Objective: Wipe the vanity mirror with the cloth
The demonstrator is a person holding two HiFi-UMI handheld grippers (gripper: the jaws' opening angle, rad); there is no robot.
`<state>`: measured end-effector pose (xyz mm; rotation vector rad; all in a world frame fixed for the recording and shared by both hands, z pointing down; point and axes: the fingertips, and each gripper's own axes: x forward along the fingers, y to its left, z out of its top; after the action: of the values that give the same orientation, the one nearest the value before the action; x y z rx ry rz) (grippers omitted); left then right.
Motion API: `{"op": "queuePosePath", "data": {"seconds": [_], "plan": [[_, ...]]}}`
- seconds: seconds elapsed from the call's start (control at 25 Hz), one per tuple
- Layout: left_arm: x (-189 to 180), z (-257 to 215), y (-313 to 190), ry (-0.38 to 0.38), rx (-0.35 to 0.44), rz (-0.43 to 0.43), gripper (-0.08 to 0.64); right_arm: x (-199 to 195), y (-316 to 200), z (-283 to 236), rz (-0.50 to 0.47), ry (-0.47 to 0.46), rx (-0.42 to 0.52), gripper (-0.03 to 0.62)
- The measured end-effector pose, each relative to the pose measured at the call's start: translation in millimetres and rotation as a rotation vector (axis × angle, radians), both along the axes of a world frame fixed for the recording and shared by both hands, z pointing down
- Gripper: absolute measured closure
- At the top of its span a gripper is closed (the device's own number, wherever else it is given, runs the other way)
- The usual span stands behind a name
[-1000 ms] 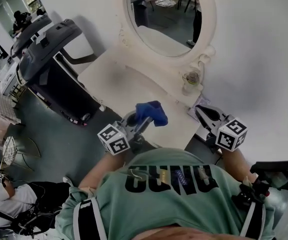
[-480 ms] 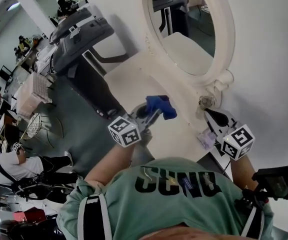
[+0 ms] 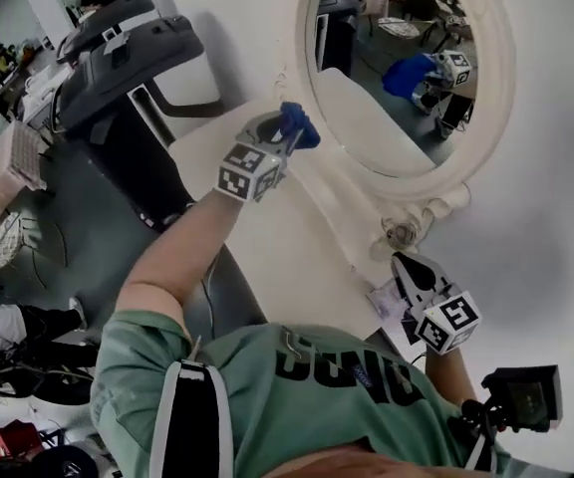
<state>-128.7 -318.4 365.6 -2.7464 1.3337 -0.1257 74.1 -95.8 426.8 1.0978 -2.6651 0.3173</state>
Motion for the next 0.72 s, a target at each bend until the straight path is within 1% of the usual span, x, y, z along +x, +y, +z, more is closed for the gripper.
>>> {"op": "queuePosePath", "data": {"seconds": [0.08, 0.16, 0.36, 0.48, 0.6, 0.72], "plan": [[-4, -2, -36, -0.112, 0.031, -0.053, 0.471, 6, -1, -1, 0.033, 0.011, -0.004, 0.580], [-2, -16, -70, -0.225, 0.079, -0.101, 0.471, 15, -4, -2, 0.054, 0.013, 0.000, 0.580], [6, -87, -152, -0.457, 0.237, -0.207, 0.471, 30, -15, 1, 0.071, 0.000, -0.006, 0.580], [3, -118, -196, -0.588, 0.281, -0.285, 0.471, 38, -18, 4, 0.078, 0.002, -0.011, 0.580], [1, -131, -226, -0.680, 0.296, -0.341, 0.471, 45, -22, 12, 0.083, 0.010, -0.016, 0.580], [6, -128, -245, -0.732, 0.296, -0.364, 0.471, 48, -32, 21, 0.080, -0.001, -0.033, 0.580]]}}
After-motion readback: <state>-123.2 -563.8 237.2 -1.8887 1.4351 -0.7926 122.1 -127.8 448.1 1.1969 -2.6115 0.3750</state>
